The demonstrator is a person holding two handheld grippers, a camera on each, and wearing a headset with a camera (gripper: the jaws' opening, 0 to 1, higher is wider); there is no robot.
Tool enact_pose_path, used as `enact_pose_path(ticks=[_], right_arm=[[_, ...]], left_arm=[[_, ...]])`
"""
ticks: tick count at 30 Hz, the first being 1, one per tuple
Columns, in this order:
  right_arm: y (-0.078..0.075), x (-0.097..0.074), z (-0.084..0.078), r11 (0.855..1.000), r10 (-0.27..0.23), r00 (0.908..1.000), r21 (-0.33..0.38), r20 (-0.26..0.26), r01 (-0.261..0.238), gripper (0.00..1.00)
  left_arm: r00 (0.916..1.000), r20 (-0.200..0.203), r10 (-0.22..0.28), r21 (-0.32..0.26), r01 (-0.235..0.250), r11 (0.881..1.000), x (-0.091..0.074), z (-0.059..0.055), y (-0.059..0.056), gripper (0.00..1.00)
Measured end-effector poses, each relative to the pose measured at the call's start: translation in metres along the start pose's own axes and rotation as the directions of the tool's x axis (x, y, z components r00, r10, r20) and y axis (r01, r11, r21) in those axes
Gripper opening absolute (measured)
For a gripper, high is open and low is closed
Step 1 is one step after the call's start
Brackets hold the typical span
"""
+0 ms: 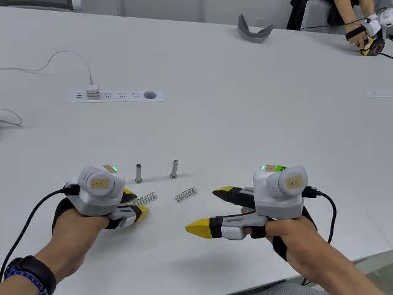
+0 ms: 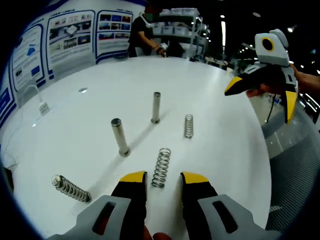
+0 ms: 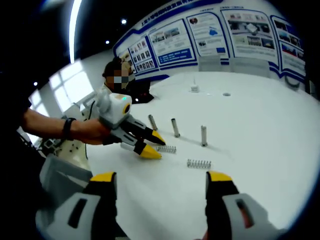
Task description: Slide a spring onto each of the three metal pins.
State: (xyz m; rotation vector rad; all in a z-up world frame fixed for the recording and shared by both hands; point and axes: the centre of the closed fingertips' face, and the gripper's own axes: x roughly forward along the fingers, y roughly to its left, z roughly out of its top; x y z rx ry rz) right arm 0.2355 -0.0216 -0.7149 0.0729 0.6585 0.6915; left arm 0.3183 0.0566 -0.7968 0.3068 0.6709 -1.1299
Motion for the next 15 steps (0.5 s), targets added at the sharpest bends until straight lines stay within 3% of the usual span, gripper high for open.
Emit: enact_pose_path(ticks=[7, 15], right_arm=[[0.0015, -0.0017, -0.0062, 1.0, -0.002, 0.9999, 0.003, -0.012, 0.002, 0.74], [0.0052, 0.0028, -0.0084, 1.0, 0.007, 0.9999, 0.008, -0.015, -0.007, 0.74]], left_arm=[[0.9997, 0.004, 0.025, 0.015, -0.026, 1.0, 0.0016, 0.0019, 0.0046, 0.19], [0.9988, -0.01, 0.048, -0.017, -0.048, 0.999, -0.0003, -0.0006, 0.0093, 0.11]])
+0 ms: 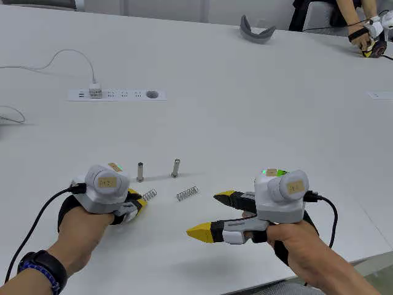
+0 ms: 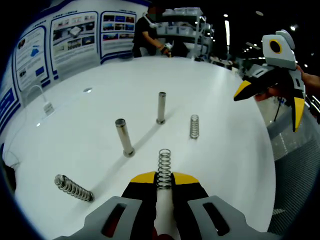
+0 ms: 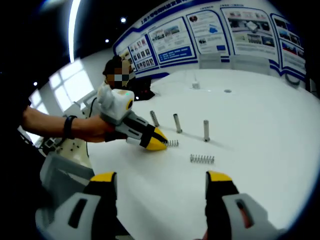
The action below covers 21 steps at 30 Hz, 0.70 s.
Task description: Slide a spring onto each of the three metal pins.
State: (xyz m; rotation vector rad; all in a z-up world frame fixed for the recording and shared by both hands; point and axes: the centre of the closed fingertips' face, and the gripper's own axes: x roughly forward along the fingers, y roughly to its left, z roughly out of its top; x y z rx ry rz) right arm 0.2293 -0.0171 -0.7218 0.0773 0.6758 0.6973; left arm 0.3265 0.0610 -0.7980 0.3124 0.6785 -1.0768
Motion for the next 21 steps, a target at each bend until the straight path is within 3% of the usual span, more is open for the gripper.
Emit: enact_pose_path(ticks=[10, 21], right_arm=[[0.001, 0.002, 0.001, 1.0, 0.006, 1.0, 0.0, 0.0, -0.006, 0.73], [0.005, 0.004, -0.001, 1.0, 0.015, 0.9999, 0.005, -0.007, -0.015, 0.73]], left_arm=[[0.9999, 0.012, 0.007, -0.046, -0.007, 0.999, -0.01, -0.007, 0.001, 0.11], [0.9995, 0.03, 0.011, -0.077, -0.009, 0.997, -0.027, -0.013, -0.007, 0.11]])
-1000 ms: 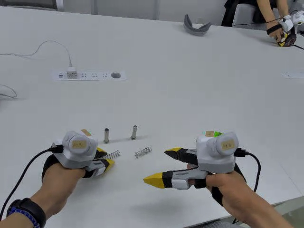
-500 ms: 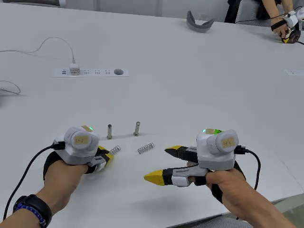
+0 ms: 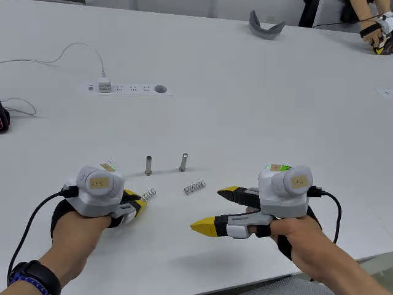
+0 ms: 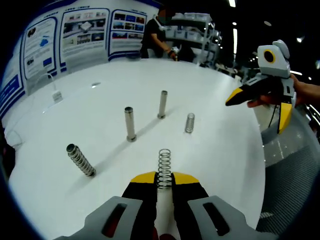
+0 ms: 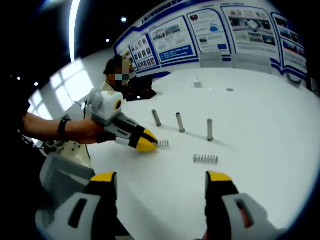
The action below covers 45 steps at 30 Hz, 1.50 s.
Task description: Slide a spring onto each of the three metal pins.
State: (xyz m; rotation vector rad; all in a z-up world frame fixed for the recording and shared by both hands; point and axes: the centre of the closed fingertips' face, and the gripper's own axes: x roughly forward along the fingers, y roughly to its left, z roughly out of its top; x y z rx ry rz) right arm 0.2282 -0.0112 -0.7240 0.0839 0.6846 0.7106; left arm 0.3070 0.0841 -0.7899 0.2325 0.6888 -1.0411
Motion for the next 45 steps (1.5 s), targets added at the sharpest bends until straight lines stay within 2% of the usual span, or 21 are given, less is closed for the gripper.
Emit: enact_pose_path(ticks=[6, 12, 22, 28, 37, 41, 45], right_arm=[[0.003, 0.004, 0.001, 1.0, 0.012, 0.9999, 0.002, -0.001, -0.012, 0.73], [0.005, 0.007, 0.005, 1.0, 0.021, 0.9998, 0.0, 0.002, -0.021, 0.73], [0.011, 0.012, 0.015, 0.999, 0.047, 0.9985, 0.006, 0.028, -0.047, 0.71], [0.015, 0.019, 0.016, 0.998, 0.061, 0.9979, 0.0, 0.024, -0.061, 0.71], [0.027, 0.028, 0.019, 0.994, 0.105, 0.9942, -0.012, 0.021, -0.105, 0.68], [0.035, 0.034, 0.021, 0.991, 0.134, 0.9905, -0.007, 0.028, -0.134, 0.63], [0.044, 0.039, 0.022, 0.986, 0.167, 0.9854, -0.001, 0.034, -0.167, 0.6]], left_arm=[[0.9999, 0.016, 0.003, 0.005, -0.003, 1.0, -0.013, 0.001, -0.005, 0.11], [0.9991, 0.042, 0.009, -0.002, -0.008, 1.0, -0.026, 0.006, -0.005, 0.11], [0.9983, 0.058, 0.009, -0.001, -0.009, 1.0, -0.047, 0.008, -0.009, 0.11], [0.998, 0.063, 0.008, 0.015, -0.009, 1.0, -0.057, 0.009, -0.012, 0.11], [0.9976, 0.063, -0.027, 0.045, 0.024, 0.999, -0.067, 0.006, -0.034, 0.11], [0.9965, 0.063, -0.056, 0.061, 0.052, 0.997, -0.068, 0.005, -0.051, 0.11], [0.9947, 0.065, -0.08, 0.073, 0.075, 0.995, -0.067, 0.006, -0.062, 0.11]])
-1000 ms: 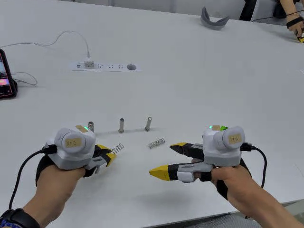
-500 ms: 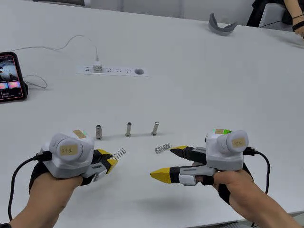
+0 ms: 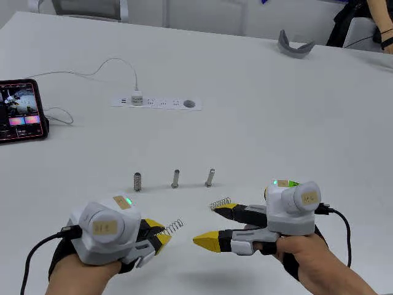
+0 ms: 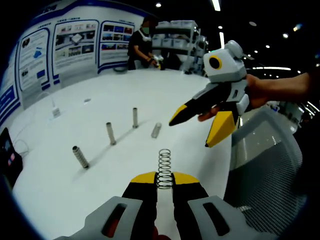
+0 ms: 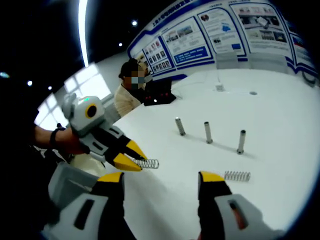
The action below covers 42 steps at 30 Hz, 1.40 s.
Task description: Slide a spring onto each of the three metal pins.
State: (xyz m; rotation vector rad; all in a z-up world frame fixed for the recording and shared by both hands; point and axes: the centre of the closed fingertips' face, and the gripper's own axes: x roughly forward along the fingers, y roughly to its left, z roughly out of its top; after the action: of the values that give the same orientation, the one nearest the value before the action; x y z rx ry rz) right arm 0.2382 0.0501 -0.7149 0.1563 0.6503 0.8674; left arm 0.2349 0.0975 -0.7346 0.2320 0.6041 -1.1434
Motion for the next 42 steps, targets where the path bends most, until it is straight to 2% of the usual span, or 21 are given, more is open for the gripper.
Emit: enact_pose_path(ticks=[4, 8, 10, 16, 21, 29, 32, 42], right_arm=[[0.01, 0.005, 0.0, 0.999, 0.046, 0.999, 0.014, 0.001, -0.046, 0.55], [0.02, 0.009, -0.006, 0.993, 0.108, 0.9941, 0.052, -0.009, -0.108, 0.54], [0.022, 0.01, -0.008, 0.991, 0.119, 0.9928, 0.061, -0.013, -0.118, 0.53], [0.029, 0.01, 0.003, 0.979, 0.16, 0.9857, 0.123, 0.053, -0.165, 0.45], [0.026, 0.007, 0.01, 0.974, 0.158, 0.984, 0.15, 0.083, -0.169, 0.41], [0.022, 0.002, 0.014, 0.975, 0.145, 0.9845, 0.156, 0.098, -0.159, 0.29], [0.019, 0.001, 0.014, 0.978, 0.134, 0.9871, 0.148, 0.088, -0.146, 0.24], [0.02, -0.004, 0.02, 0.979, 0.154, 0.9855, 0.122, 0.072, -0.162, 0.18]], left_arm=[[0.9999, 0.008, -0.015, 0.014, 0.015, 1.0, 0.001, 0.006, -0.008, 0.11], [0.9995, 0.017, -0.028, 0.023, 0.028, 0.999, 0.003, 0.01, -0.01, 0.11], [0.9991, 0.021, -0.036, 0.028, 0.035, 0.999, 0.004, 0.014, -0.011, 0.11], [0.9983, 0.024, -0.053, 0.044, 0.051, 0.998, 0.007, 0.019, -0.013, 0.11], [0.9981, 0.018, -0.059, 0.057, 0.057, 0.997, 0.009, 0.02, -0.014, 0.1], [0.9972, 0.017, -0.073, 0.069, 0.072, 0.995, 0.01, 0.021, -0.017, 0.1], [0.9969, 0.016, -0.078, 0.074, 0.076, 0.994, 0.011, 0.022, -0.018, 0.1], [0.9953, 0.015, -0.096, 0.09, 0.094, 0.991, 0.013, 0.026, -0.022, 0.1]])
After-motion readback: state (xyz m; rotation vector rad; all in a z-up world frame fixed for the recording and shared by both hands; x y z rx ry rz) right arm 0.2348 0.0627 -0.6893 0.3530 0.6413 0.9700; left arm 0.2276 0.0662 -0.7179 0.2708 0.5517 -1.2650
